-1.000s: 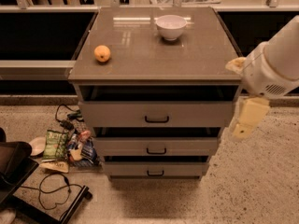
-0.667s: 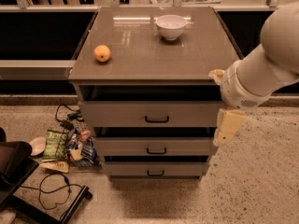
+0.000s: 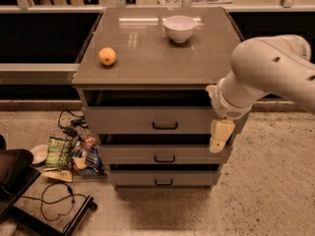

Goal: Open top drawer

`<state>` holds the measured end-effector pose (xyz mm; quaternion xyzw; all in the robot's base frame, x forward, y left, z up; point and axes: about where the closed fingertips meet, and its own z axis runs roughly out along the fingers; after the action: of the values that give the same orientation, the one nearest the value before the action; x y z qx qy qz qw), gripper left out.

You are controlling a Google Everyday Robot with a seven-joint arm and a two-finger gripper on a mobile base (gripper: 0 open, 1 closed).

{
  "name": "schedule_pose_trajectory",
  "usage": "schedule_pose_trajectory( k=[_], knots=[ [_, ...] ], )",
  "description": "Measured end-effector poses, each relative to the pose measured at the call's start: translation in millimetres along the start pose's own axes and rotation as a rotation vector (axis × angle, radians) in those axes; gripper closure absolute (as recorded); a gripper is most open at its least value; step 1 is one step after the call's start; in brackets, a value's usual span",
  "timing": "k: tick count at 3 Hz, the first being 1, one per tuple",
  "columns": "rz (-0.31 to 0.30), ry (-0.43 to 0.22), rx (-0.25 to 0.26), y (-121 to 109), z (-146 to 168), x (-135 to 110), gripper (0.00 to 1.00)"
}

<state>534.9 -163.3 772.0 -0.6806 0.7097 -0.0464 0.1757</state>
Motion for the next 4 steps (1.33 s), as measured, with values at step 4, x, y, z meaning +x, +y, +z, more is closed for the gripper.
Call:
schedule_pose_trajectory(
  k=[4],
  knots=[
    [-0.089,0.262,-0.005,13.1,72.6,33.9,0.00]
  ],
)
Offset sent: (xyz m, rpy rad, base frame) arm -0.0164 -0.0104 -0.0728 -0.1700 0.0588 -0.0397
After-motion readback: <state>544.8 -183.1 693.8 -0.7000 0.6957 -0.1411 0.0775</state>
